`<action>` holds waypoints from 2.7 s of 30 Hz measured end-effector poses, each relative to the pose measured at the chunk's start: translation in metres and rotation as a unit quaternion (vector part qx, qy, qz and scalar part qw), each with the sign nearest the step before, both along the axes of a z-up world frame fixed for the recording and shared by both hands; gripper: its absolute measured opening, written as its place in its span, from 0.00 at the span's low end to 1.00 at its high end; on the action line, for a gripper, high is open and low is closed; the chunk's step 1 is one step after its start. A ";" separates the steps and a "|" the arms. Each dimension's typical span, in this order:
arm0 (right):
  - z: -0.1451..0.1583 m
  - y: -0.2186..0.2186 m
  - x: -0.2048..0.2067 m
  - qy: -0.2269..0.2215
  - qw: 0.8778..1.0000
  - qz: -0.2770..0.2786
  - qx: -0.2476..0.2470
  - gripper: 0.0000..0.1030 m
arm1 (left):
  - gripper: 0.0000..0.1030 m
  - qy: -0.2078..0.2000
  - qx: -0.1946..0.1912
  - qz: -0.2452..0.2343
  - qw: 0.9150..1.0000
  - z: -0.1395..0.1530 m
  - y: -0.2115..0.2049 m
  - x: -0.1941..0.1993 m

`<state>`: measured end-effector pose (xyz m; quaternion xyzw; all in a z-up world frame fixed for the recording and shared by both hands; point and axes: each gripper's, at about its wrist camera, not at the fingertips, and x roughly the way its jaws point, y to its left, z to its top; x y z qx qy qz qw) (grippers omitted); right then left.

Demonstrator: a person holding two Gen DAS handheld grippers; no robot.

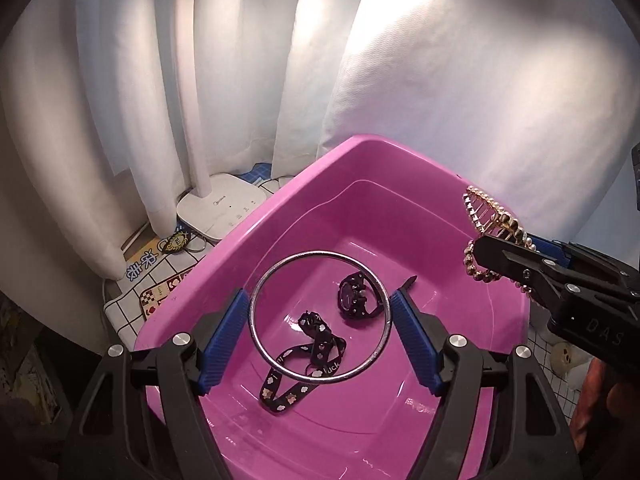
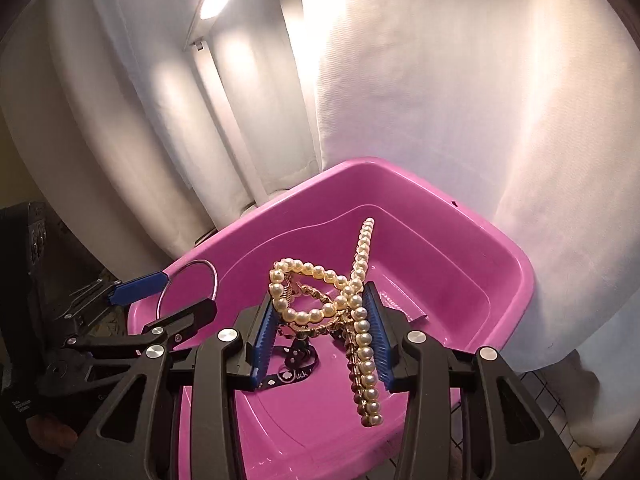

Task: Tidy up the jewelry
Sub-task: 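Lift and carry the hoop and pearl clip over the pink tub, then open the left tool to drop the hoop while the right tool drops the pearl clip, then move both tools back over the table toward the headband and brown clip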

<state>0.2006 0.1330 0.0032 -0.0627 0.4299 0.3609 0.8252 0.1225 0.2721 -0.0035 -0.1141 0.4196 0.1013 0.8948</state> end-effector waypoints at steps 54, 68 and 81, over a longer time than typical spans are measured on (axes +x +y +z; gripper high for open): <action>-0.092 0.045 0.075 0.204 0.970 -0.039 -0.128 0.53 | 0.82 0.181 -0.054 -0.003 0.982 -0.064 0.025 0.042; -0.091 0.045 0.073 0.201 0.971 -0.039 -0.123 0.67 | 0.86 0.173 -0.056 -0.001 0.983 -0.059 0.028 0.036; -0.078 0.041 0.065 0.184 0.974 -0.056 -0.117 0.70 | 0.86 0.148 -0.060 -0.006 0.987 -0.041 0.026 0.019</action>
